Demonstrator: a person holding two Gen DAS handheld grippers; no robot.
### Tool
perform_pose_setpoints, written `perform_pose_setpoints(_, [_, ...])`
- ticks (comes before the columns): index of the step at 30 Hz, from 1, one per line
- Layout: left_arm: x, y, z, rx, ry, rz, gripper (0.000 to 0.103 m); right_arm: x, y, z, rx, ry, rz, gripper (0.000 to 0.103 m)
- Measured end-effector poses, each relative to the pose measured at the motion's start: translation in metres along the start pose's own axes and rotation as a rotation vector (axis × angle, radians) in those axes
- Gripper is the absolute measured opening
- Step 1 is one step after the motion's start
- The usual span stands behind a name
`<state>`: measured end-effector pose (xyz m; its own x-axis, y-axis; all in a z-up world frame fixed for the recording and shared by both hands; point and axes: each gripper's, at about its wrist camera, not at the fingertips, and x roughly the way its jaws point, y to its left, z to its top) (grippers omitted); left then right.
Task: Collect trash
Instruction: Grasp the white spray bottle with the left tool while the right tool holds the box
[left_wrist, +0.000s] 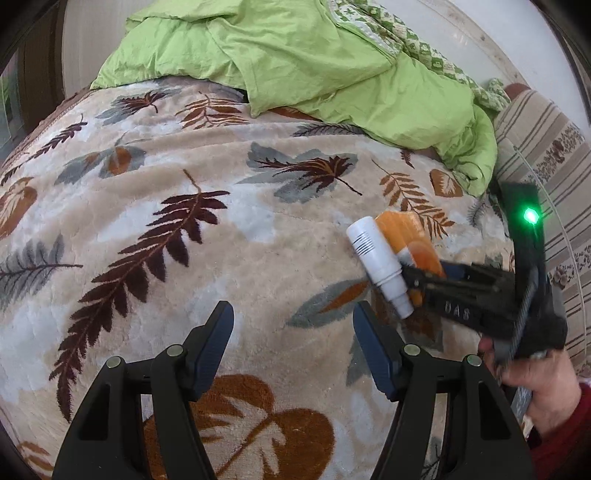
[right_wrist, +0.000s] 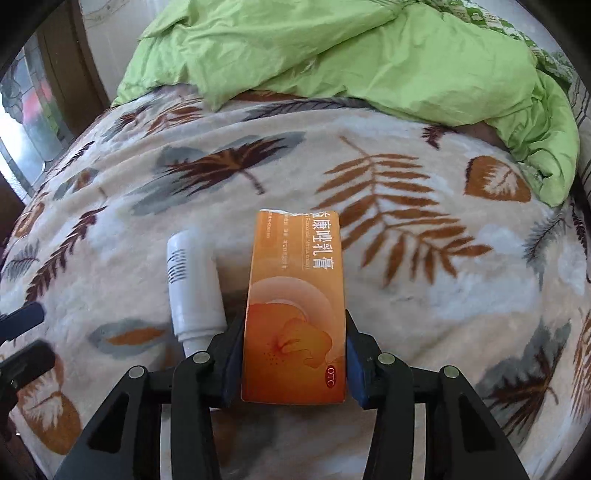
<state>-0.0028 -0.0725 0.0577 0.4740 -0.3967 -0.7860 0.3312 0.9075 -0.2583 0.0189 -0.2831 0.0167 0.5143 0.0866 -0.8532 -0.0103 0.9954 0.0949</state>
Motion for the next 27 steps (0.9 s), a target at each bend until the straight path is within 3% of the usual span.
perform_pose_setpoints(3, [0.002,0.011,0.002,-0.052,0.016,-0.031,0.066,-0.010,0.026,-0.018,0.030,0.010,0.141,0.049])
perform_pose_setpoints(6, [0.006,0.016,0.003,-0.086,0.030,-0.064,0.066,-0.027,0.033,-0.032,0.098,-0.011,0.196,0.049])
perform_pose_setpoints(10, [0.020,0.012,0.007,-0.080,0.033,-0.023,0.065,-0.058,0.029,-0.049,0.166,-0.087,0.095,0.050])
perform_pose_setpoints(13, [0.034,0.018,0.009,-0.113,0.060,0.004,0.054,-0.077,0.022,-0.061,0.232,-0.128,0.064,0.050])
perform_pose_setpoints(17, [0.041,0.019,0.013,-0.118,0.054,0.011,0.048,-0.095,0.016,-0.068,0.296,-0.176,0.094,0.050])
perform_pose_setpoints(21, [0.041,0.015,0.011,-0.091,0.052,0.017,0.034,-0.096,0.029,-0.075,0.248,-0.177,0.065,0.050])
perform_pose_setpoints(27, [0.023,0.004,0.006,-0.024,-0.001,0.024,0.031,-0.106,0.034,-0.081,0.221,-0.213,0.008,0.050])
